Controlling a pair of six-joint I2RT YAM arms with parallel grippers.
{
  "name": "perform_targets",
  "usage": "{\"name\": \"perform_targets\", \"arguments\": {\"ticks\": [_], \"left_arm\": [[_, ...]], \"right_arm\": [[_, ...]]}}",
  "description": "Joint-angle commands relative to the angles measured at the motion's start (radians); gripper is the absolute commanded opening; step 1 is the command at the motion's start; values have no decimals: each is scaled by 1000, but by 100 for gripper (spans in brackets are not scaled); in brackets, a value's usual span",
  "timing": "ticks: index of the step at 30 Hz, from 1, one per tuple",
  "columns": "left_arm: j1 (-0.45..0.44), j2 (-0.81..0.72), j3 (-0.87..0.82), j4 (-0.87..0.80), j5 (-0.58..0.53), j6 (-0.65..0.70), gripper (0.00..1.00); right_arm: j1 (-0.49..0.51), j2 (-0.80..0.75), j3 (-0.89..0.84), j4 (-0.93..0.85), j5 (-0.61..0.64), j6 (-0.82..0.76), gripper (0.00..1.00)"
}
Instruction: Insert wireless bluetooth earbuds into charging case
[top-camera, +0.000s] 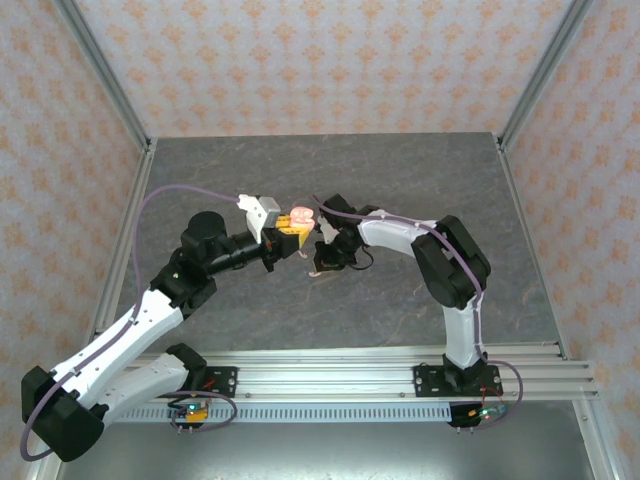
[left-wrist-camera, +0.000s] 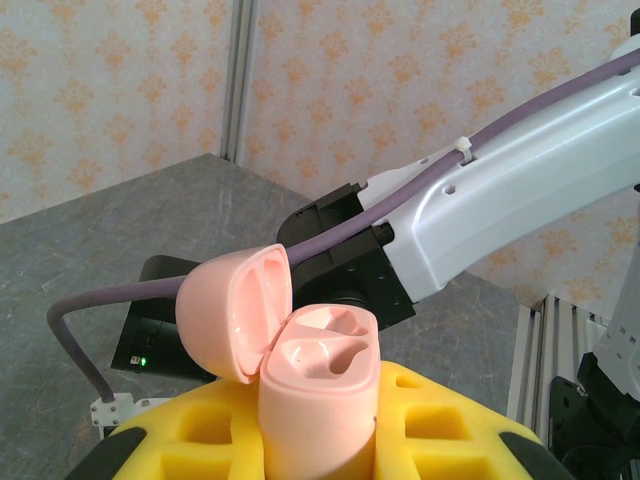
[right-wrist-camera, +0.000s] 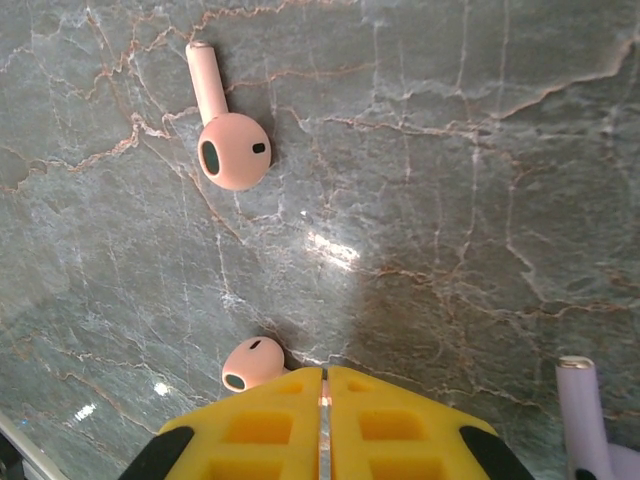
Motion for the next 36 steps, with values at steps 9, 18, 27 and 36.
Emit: {"name": "perform_targets", "arguments": {"ticks": [9,18,27,36], "left_arm": [[-8,-19,-6,1,-5,-10,15],[-8,-15,-2,2,-3,-13,15],[-8,-19,7,-3,-11,-9,15],[-8,-33,3,-9,-20,-7,15]], "right_arm": [[4,20,2,-22,-28,-18,11],[12,-12,-12,-22,-3,-14,11],[12,-94,14,-50,47,-19,21],[47,-28,100,-104,140,-4,38]]}}
